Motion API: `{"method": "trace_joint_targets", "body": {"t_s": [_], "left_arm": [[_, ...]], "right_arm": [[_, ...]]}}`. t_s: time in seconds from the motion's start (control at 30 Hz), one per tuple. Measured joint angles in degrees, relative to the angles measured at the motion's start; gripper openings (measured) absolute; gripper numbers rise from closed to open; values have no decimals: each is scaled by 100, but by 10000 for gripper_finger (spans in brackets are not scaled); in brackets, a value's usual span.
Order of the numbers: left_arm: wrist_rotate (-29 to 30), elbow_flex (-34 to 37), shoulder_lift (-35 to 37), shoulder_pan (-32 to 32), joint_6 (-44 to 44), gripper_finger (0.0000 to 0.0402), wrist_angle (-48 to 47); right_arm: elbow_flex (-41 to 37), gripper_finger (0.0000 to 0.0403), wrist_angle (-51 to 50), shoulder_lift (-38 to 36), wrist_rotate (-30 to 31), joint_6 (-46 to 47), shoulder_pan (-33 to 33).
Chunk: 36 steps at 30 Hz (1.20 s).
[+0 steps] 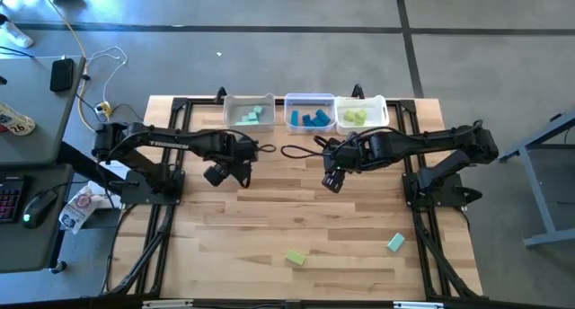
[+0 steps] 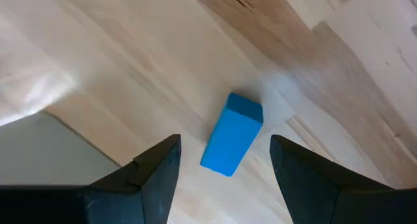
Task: Sort & place blocks by color
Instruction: Put the blue block into the transparent bin
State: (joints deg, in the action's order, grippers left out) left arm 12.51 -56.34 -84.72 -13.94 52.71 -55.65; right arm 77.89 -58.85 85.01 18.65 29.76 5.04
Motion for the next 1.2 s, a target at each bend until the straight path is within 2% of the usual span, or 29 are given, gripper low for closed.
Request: {"method": "trace_joint_targets", "body": {"t_s": [0.33,0.7,1.03,1.2], "left_arm": [[573,0,-672,176,0,223,-27],[938,2,-1307,174,22,223,-58],[967,2,-1781,158,46,222,-13],[1003,2,-1791,158,-182,189,1]], "right_arm": [[0,243,4,0,2,2,153],[2,243,35,0,4,15,302],[2,243,28,0,1,25,299],[2,243,4,0,-236,26,299]]}}
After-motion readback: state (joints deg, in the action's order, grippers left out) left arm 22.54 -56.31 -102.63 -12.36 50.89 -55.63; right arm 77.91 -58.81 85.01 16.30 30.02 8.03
